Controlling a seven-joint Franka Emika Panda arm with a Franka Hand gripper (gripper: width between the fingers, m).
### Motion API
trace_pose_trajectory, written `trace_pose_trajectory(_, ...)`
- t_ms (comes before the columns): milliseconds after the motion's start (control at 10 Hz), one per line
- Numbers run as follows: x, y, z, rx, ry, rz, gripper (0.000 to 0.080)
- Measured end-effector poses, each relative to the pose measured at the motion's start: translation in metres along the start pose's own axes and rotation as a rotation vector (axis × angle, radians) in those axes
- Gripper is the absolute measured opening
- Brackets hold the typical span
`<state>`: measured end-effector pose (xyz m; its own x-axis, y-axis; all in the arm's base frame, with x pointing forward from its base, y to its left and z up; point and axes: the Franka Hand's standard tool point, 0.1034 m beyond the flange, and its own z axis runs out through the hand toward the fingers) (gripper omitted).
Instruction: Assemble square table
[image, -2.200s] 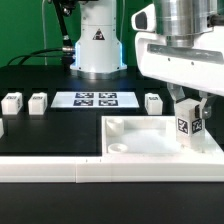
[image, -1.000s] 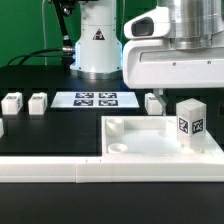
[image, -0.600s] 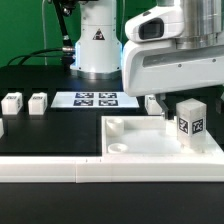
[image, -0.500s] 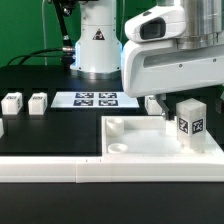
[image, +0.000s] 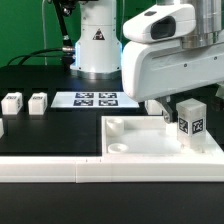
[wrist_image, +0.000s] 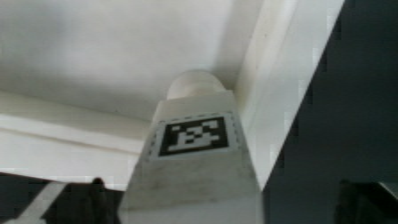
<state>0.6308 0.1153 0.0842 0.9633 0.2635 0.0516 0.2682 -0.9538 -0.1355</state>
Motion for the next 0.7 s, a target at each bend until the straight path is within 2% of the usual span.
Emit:
trace_pose_trajectory(200,-0.0001,0.0,0.0001,0.0,0.0,0.0,0.0388)
trace_pose_trajectory(300,0.0,0.0017,-0.0002,-0.002,0.001,0.002,0.0292)
trace_pose_trajectory(700,-0.0005,0.0028,0.0,-0.002,0.001,0.031,0.0292)
